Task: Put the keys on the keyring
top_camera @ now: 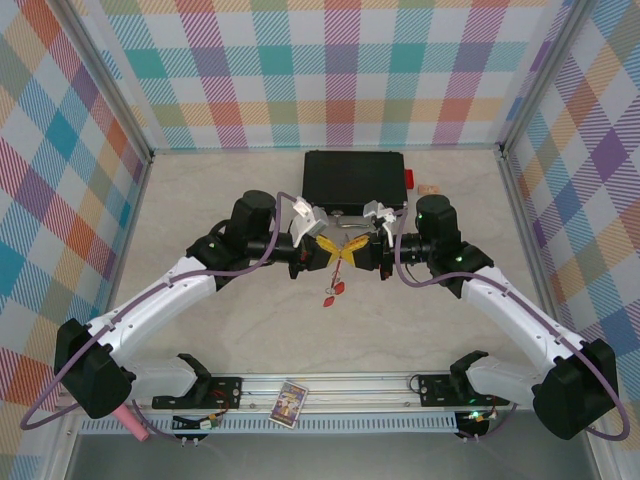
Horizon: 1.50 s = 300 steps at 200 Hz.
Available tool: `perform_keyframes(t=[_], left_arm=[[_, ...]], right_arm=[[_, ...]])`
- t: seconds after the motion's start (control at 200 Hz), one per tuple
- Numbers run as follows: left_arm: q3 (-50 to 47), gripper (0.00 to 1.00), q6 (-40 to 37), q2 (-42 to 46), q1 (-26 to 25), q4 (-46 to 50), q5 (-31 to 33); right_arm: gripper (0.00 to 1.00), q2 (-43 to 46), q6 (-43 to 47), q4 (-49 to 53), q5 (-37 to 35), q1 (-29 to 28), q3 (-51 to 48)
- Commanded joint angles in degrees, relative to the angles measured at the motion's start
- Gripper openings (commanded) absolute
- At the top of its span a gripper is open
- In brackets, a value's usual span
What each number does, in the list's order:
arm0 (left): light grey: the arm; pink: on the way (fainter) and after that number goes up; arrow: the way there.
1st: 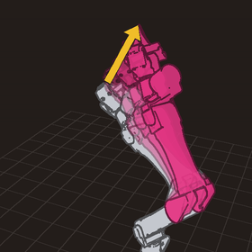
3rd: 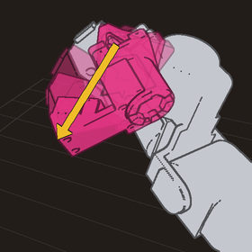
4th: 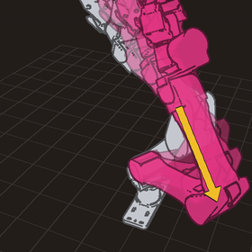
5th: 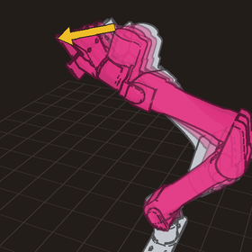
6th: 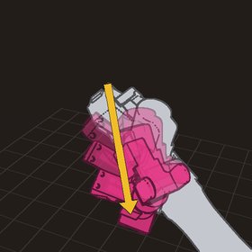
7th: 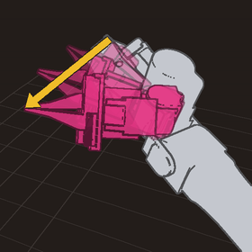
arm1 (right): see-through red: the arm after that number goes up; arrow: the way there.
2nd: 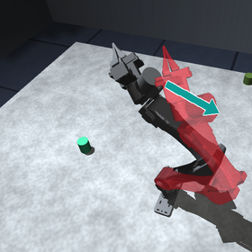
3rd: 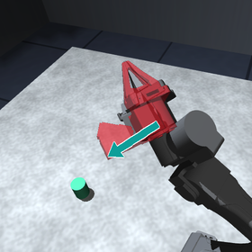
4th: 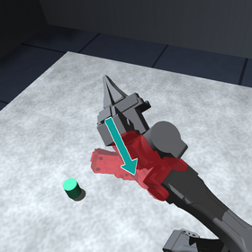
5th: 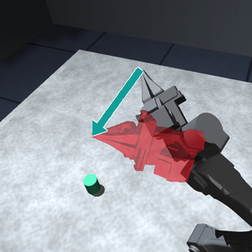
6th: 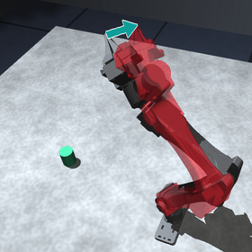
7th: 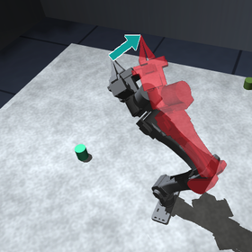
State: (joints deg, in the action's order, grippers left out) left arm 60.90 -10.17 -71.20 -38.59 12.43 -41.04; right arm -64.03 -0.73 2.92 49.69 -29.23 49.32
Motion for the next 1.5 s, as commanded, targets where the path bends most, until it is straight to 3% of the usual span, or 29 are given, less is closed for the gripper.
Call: perform_keyframes(t=[0.0,0.39,0.455,0.59,0.63,0.78,0.85,0.91,1.03,1.285,1.375,1.495], left_arm=[[2.11,0.09,-1.17,-0.75,0.09,1.59,-2.24],[2.24,0.10,-1.23,-1.23,0.09,1.81,-2.81],[2.27,0.00,-1.24,-1.42,0.10,1.69,-3.16],[1.92,0.00,-0.60,-1.13,0.10,0.61,-2.11],[1.43,0.00,-0.23,-0.61,0.14,-0.41,-1.33],[-2.50,0.00,2.98,2.30,0.12,-8.48,2.10],[-4.38,0.00,4.68,3.45,0.09,-12.17,3.26],[-5.53,0.00,6.01,4.00,0.09,-14.32,3.97],[-7.54,0.00,8.47,4.83,0.09,-18.64,4.45],[-12.23,0.00,11.26,7.96,0.09,-26.75,8.79],[-13.24,0.00,11.58,9.39,0.09,-27.35,10.42],[-15.13,0.00,11.71,11.77,0.09,-28.65,12.46]], right_arm=[[0.00,-0.04,1.00,-0.93,1.90,-0.39,2.28],[0.00,-0.13,0.91,-1.16,2.11,-0.53,2.18],[0.00,-0.05,0.95,-1.16,2.01,-0.53,2.14],[0.00,0.20,0.37,-1.13,0.54,-0.48,1.93],[0.04,0.50,0.23,-1.26,-0.16,-0.47,1.77],[0.47,4.22,-4.11,-6.25,-10.89,-0.30,-2.37],[0.48,6.88,-5.18,-7.52,-16.57,-0.12,-4.35],[0.55,9.40,-6.27,-9.08,-20.97,0.05,-6.55],[0.57,12.10,-6.99,-9.51,-25.89,0.31,-8.26],[0.64,9.60,-8.36,-10.60,-26.97,0.36,-8.32],[0.72,7.46,-8.98,-11.03,-27.98,0.40,-7.87],[0.73,3.84,-10.06,-12.08,-29.63,0.40,-6.90]])
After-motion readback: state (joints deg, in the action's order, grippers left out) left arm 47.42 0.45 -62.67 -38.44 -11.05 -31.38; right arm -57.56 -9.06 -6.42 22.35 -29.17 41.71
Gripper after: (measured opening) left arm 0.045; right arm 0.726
